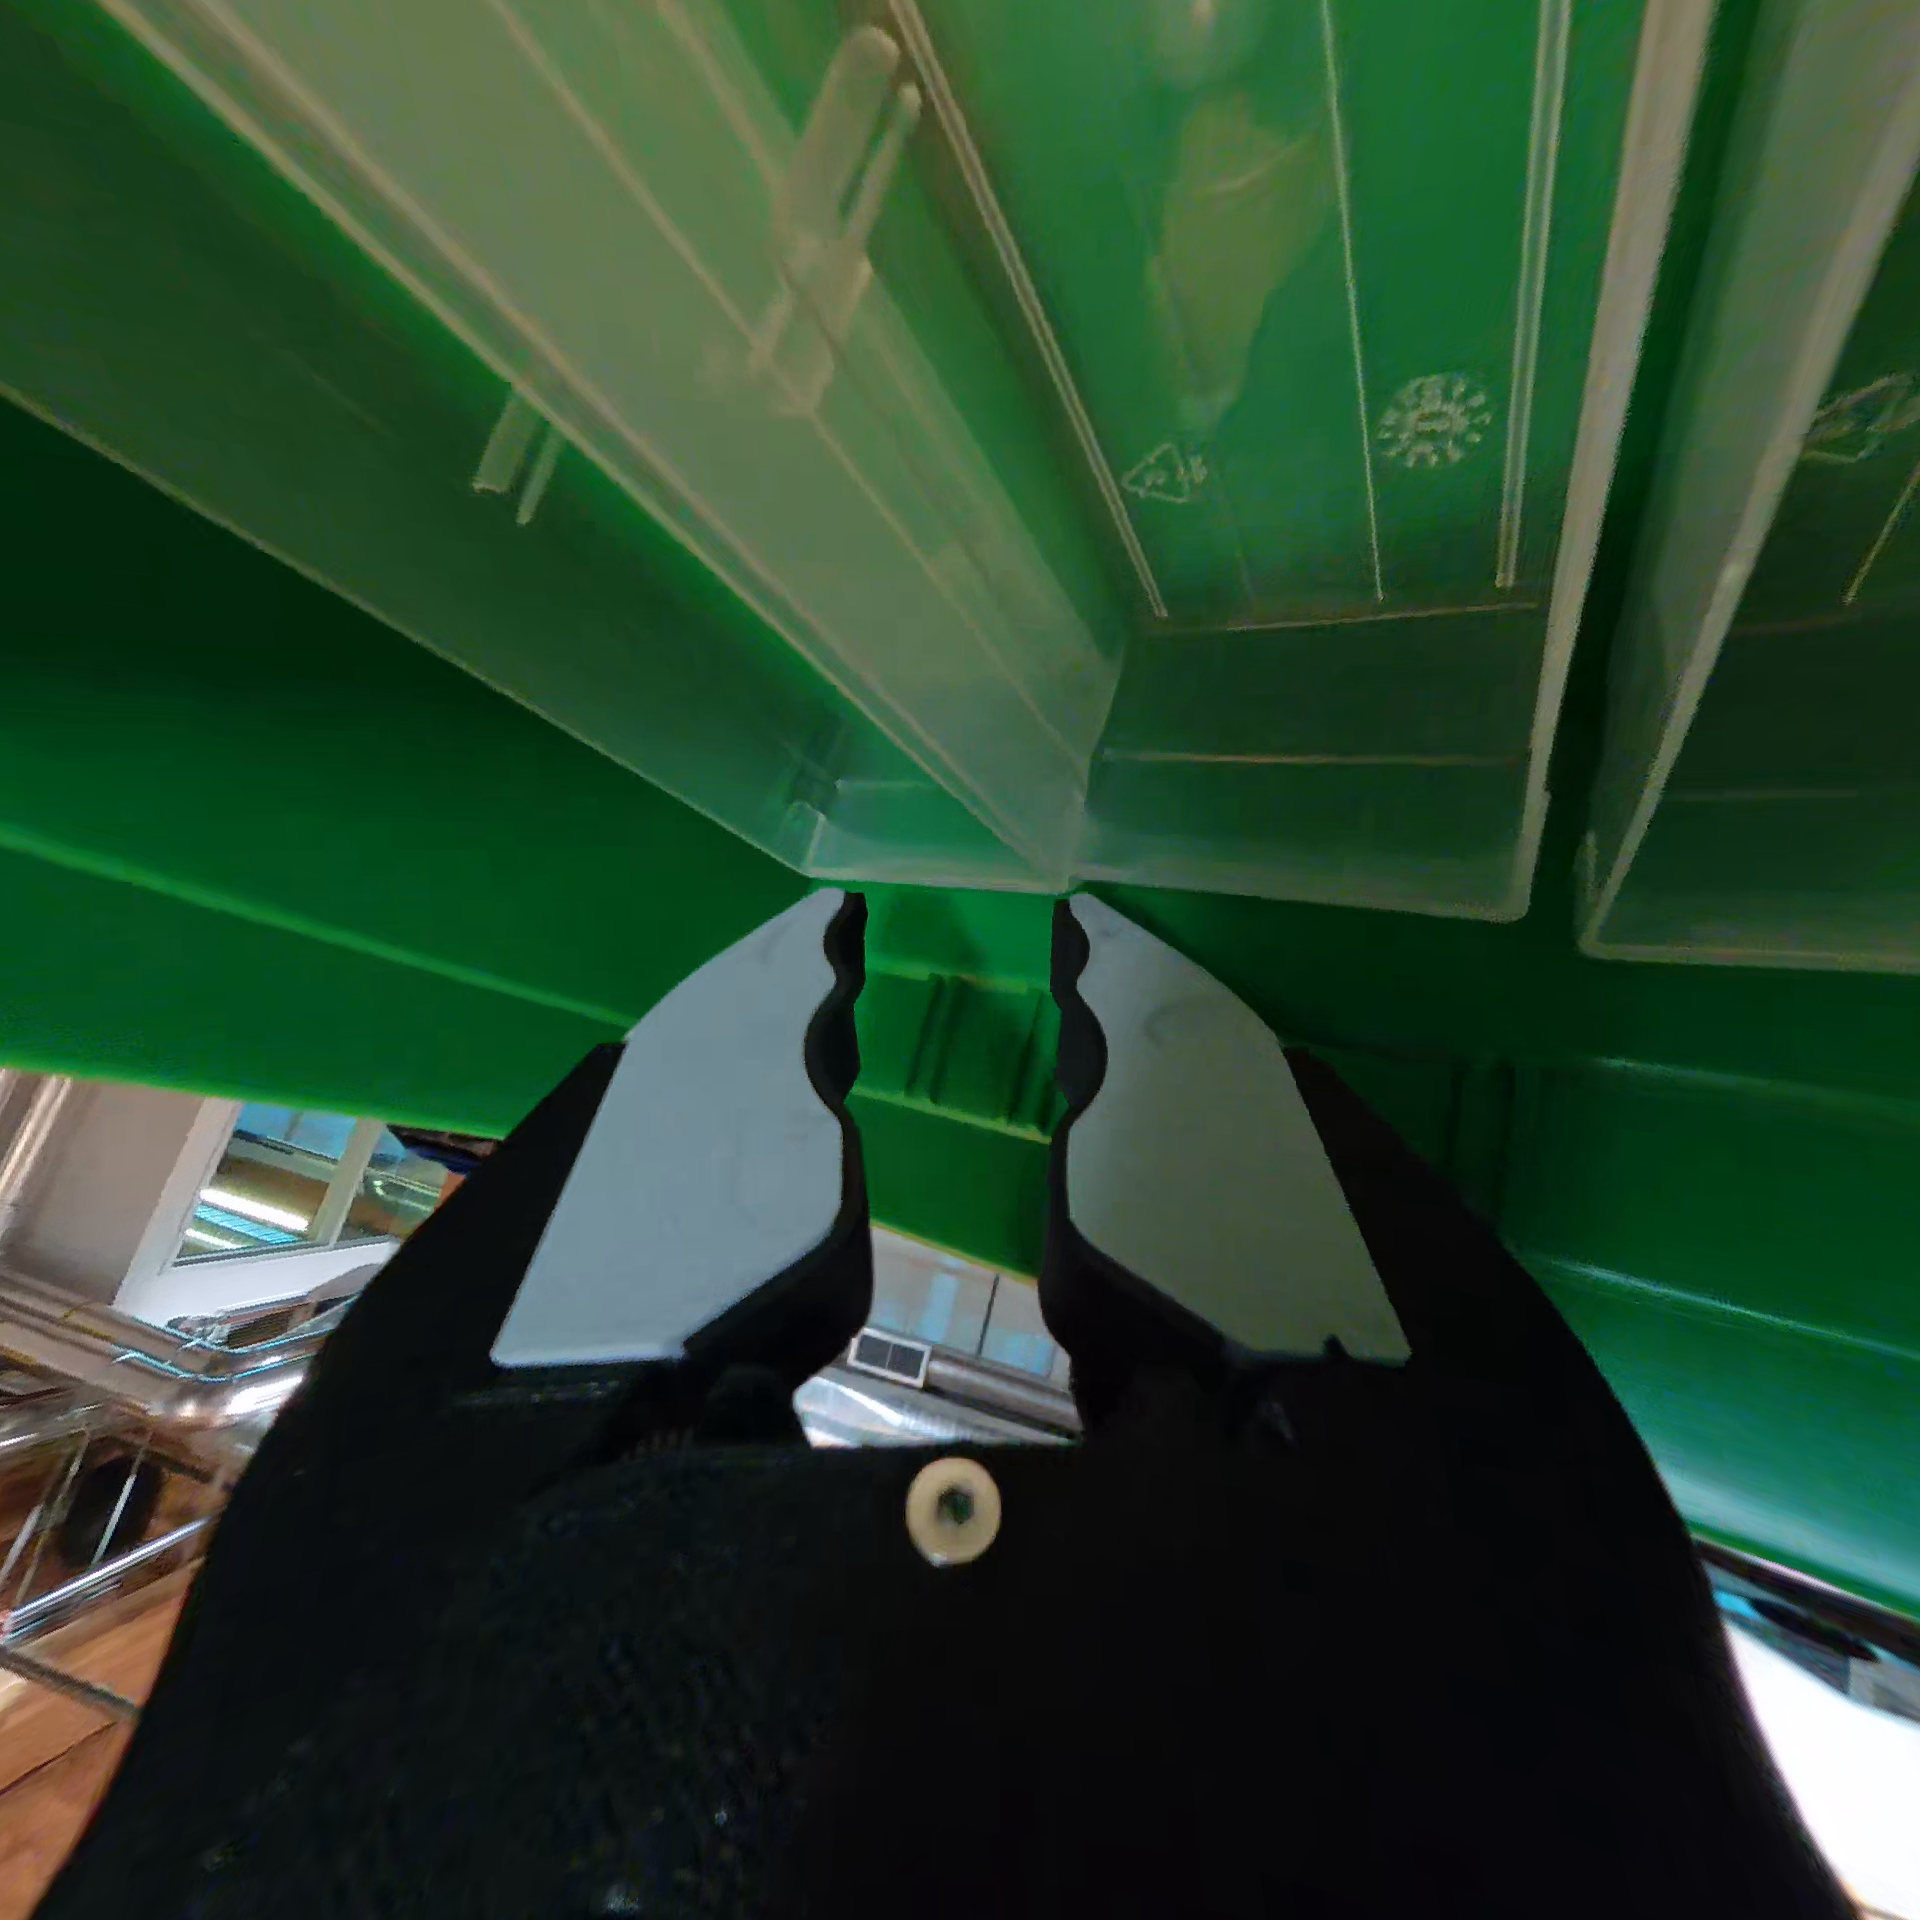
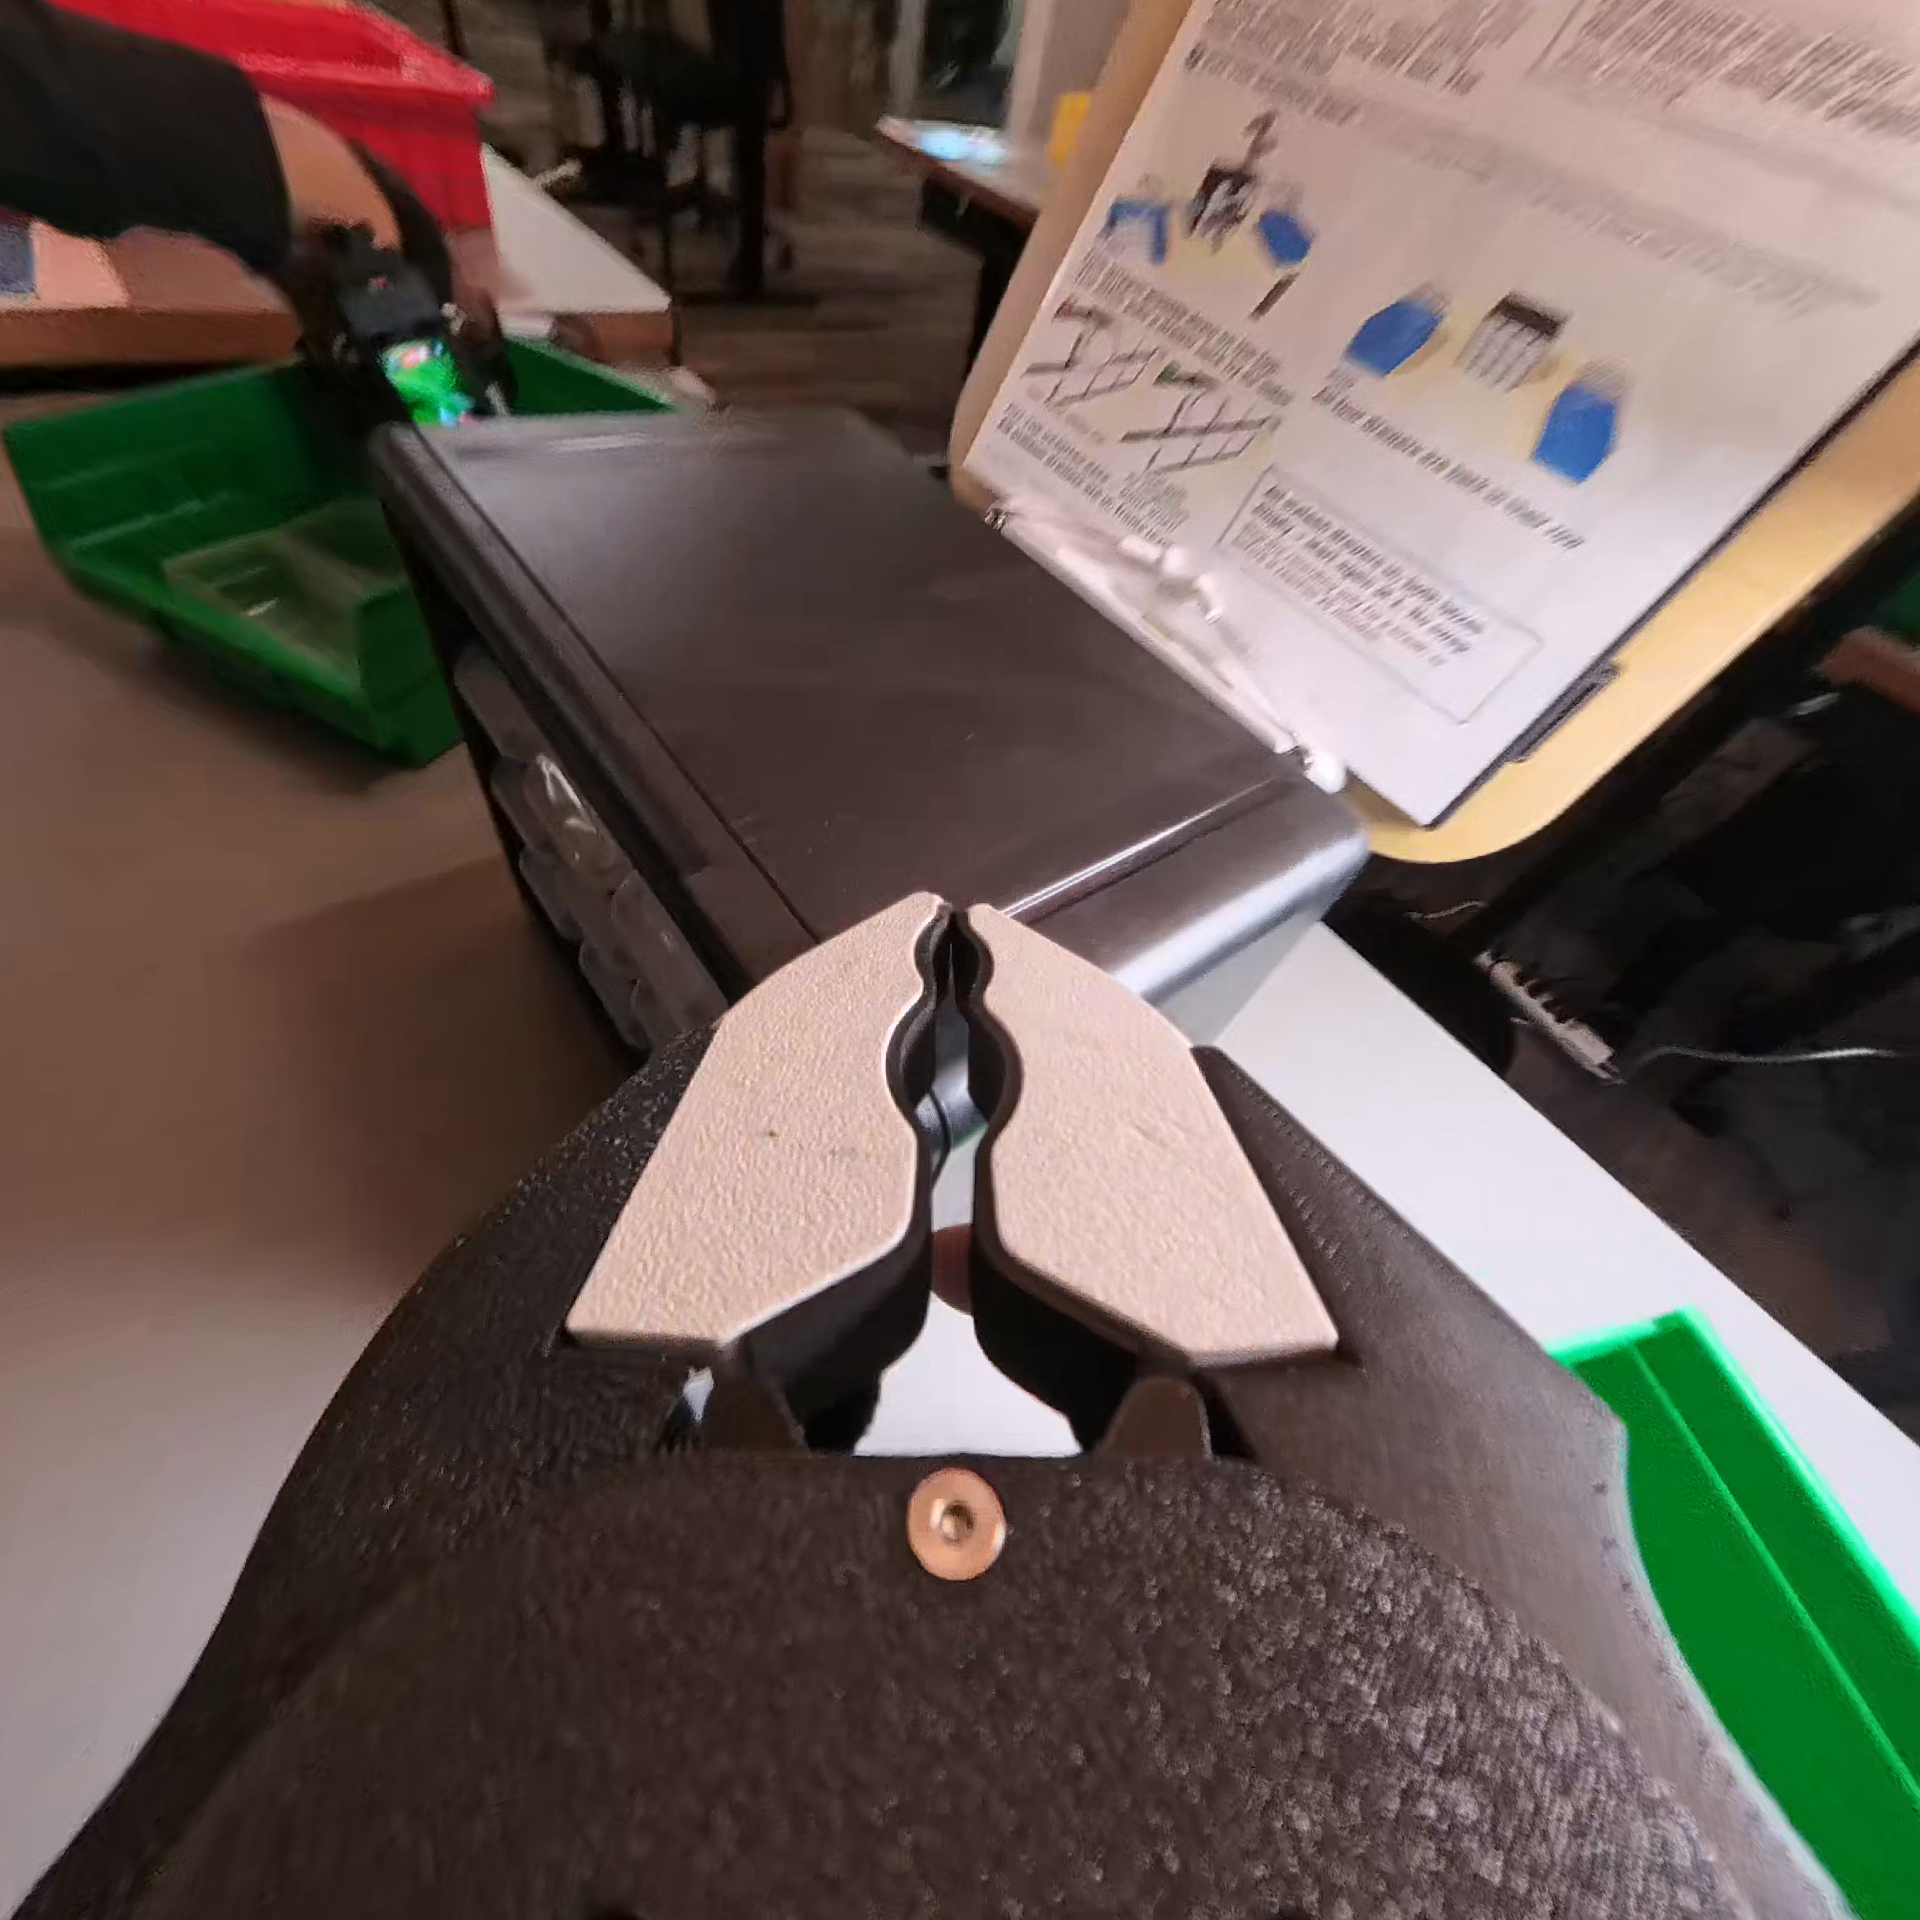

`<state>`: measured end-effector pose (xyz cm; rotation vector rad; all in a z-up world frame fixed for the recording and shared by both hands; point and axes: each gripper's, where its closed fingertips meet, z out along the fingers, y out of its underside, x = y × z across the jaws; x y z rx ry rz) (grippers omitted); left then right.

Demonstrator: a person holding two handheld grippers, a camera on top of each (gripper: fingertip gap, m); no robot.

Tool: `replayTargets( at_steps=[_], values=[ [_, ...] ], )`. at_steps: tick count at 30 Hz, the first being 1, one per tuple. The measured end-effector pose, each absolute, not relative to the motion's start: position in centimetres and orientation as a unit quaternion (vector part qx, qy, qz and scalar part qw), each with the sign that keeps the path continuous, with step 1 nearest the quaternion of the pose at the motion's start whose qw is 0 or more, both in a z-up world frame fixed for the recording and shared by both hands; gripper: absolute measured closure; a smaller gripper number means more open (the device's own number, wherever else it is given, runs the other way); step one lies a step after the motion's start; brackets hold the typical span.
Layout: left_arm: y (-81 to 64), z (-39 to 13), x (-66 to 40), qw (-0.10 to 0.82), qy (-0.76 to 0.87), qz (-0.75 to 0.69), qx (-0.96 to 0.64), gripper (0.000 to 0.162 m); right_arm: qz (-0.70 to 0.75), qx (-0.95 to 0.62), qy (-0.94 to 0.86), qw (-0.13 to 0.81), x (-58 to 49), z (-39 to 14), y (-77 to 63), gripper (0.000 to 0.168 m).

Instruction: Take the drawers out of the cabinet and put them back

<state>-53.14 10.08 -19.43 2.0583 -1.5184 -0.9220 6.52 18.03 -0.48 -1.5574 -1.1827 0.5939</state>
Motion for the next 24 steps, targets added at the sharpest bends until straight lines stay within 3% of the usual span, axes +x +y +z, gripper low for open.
replayTargets(
  at_steps=[5,9,12,15,19,24],
  values=[
    [10.2,-19.8,-53.3,0.227,-0.558,-0.333,0.725,0.128,0.291,-0.648,-0.512,0.483,5.6,-1.3,17.4,0.167],
    [10.3,-19.8,-53.4,0.228,-0.566,-0.34,0.715,0.13,0.279,-0.645,-0.503,0.503,5.9,-0.9,17.7,0.168],
    [10.3,-19.8,-53.7,0.224,-0.573,-0.349,0.707,0.141,0.293,-0.668,-0.465,0.502,6.6,-0.9,18.8,0.168],
    [10.0,-20.0,-54.0,0.218,-0.572,-0.351,0.708,0.162,0.311,-0.671,-0.453,0.499,6.7,-1.2,19.1,0.168],
    [10.7,-20.0,-53.9,0.181,-0.584,-0.368,0.701,0.162,0.318,-0.67,-0.452,0.496,6.7,-1.2,19.2,0.168],
    [12.2,-19.5,-53.6,0.123,-0.611,-0.392,0.676,0.139,0.339,-0.669,-0.44,0.495,6.7,-1.2,19.2,0.168]
  ],
)
